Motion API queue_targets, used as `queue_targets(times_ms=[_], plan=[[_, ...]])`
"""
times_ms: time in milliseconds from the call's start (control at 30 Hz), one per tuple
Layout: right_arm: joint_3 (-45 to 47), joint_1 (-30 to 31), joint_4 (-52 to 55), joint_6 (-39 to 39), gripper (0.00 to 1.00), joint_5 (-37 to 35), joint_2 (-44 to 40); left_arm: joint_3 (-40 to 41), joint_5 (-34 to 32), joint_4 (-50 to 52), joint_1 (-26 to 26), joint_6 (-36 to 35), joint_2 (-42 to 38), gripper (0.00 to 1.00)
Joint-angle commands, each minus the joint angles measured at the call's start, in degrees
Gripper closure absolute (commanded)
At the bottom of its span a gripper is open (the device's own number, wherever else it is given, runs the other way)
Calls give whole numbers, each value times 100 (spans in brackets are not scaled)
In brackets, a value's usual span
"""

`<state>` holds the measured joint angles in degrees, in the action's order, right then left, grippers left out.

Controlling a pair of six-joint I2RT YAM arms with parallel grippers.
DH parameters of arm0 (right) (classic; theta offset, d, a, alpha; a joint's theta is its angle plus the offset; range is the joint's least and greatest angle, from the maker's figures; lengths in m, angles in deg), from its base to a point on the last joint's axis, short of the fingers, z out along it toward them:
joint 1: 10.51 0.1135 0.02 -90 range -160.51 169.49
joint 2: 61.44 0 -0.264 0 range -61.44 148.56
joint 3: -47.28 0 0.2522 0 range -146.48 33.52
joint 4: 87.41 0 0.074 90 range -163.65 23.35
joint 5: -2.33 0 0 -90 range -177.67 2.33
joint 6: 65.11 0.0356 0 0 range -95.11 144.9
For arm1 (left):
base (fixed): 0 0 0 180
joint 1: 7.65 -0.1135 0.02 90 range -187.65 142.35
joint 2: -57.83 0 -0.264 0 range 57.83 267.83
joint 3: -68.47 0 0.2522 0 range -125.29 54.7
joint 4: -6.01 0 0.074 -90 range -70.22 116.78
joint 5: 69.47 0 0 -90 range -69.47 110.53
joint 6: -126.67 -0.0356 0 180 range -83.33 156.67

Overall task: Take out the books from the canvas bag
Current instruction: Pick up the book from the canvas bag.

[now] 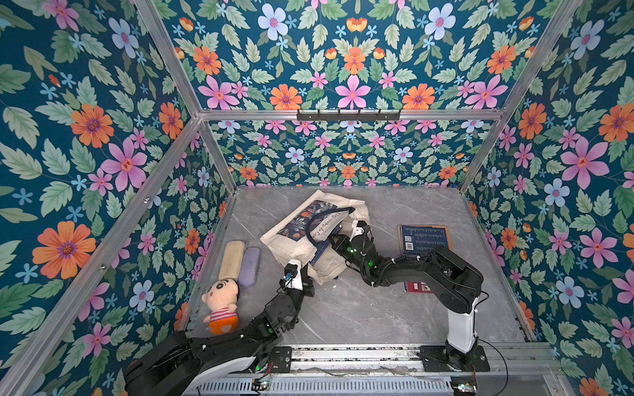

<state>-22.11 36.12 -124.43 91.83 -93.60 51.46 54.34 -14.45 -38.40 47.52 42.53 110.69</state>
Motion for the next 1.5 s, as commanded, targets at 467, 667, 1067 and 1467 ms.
queue_targets(times_ms=[467,667,1067,1467], plan=[[-450,126,-673,-116,65,119,495,-35,26,-238,2,-42,165,100],[-144,138,-1014,-155,95,-4,343,-34,22,-208,2,-53,123,100],[1129,141,-1197,-433,100,-438,-1055,-25,-270,18,2,-16,-125,100],[2742,143,-305,-957,100,-1434,-3460,36,-971,251,-2,180,-387,100]])
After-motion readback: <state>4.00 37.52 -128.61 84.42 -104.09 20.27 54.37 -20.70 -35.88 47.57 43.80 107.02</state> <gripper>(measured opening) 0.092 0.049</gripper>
